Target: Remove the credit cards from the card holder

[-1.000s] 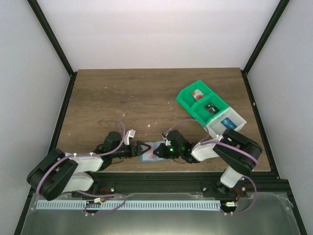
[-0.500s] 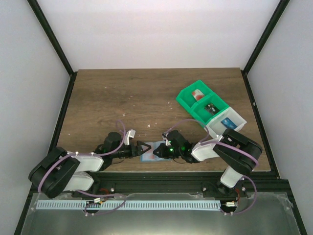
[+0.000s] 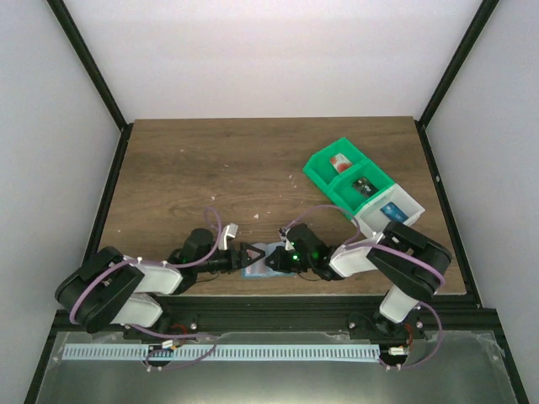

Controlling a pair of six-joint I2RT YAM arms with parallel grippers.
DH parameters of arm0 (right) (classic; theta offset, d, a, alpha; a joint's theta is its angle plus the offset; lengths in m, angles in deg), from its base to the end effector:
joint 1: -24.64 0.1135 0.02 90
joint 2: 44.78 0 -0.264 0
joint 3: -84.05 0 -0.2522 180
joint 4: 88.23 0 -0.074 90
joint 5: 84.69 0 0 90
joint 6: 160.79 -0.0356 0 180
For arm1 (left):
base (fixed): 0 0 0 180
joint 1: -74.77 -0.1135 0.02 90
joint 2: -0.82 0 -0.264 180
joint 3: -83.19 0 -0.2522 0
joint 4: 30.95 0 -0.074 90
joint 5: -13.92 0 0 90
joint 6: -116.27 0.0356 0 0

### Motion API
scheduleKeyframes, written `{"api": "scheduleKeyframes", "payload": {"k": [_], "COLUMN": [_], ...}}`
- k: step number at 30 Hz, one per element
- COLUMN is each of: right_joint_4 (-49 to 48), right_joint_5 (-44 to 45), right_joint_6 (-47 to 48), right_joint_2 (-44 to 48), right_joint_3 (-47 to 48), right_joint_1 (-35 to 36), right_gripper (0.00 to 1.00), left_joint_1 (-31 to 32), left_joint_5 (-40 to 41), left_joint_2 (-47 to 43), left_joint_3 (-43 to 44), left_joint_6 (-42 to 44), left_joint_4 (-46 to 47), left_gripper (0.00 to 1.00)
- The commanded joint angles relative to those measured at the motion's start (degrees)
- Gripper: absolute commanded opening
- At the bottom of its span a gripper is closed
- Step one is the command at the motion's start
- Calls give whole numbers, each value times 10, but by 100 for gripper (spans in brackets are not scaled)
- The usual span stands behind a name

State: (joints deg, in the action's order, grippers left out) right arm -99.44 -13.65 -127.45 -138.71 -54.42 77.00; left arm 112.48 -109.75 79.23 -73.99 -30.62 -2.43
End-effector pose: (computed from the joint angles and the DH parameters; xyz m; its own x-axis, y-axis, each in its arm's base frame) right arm 0.1576 0.2232 0.1062 -0.9714 0.0341 -0.2348 -0.1577 0.6467 0.7463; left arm 0.1475 -0.1390 0.1169 -0.9502 -0.1465 -0.2751 0.1898 0.4279 -0.8837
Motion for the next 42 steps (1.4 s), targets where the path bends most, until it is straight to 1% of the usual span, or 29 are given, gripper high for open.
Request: {"api": "scheduleKeyframes", "payload": {"k": [1, 7, 10, 12, 15, 18, 20, 25, 28, 29, 31, 37, 42], "right_joint_4": [41, 29, -1, -29, -29, 21, 54, 60, 57, 54, 50, 51, 37], "right_joint_5": [5, 9, 30, 46, 73, 95, 97, 63, 51, 48, 47, 38, 48], "right_joint_6": [-5, -9, -28, -34, -33, -12, 4, 18, 16, 15, 13, 14, 3], "right_joint_2": [-14, -6, 35, 72, 121, 157, 161, 124, 89, 81, 66, 17, 8], "right_joint_3": [-6, -10, -35, -56, -70, -60, -43, -19, -5, -1, 4, 20, 6], "right_joint_1": [7, 7, 8, 8, 8, 8, 8, 8, 9, 9, 10, 14, 14], "right_gripper": [1, 1, 1, 1, 1, 2, 2, 3, 8, 9, 10, 9, 2], "left_joint_1": [9, 25, 36, 39, 39, 39, 38, 38, 32, 29, 27, 27, 27], "left_joint_5": [15, 19, 33, 43, 57, 88, 108, 122, 117, 111, 101, 106, 108], "left_joint_2": [1, 8, 1, -8, -25, -62, -86, -101, -100, -100, -100, -100, -82], "left_joint_3": [15, 13, 10, 10, 21, 37, 39, 30, 2, -5, -9, 3, 7], "left_joint_6": [-13, -46, -60, -59, -40, -8, 1, -11, -44, -52, -55, -44, -33], "left_joint_4": [30, 67, 80, 72, 31, -55, -98, -127, -89, -62, -50, -65, -71], "left_gripper": [99, 99, 98, 98, 98, 98, 99, 100, 100, 100, 100, 100, 100]}}
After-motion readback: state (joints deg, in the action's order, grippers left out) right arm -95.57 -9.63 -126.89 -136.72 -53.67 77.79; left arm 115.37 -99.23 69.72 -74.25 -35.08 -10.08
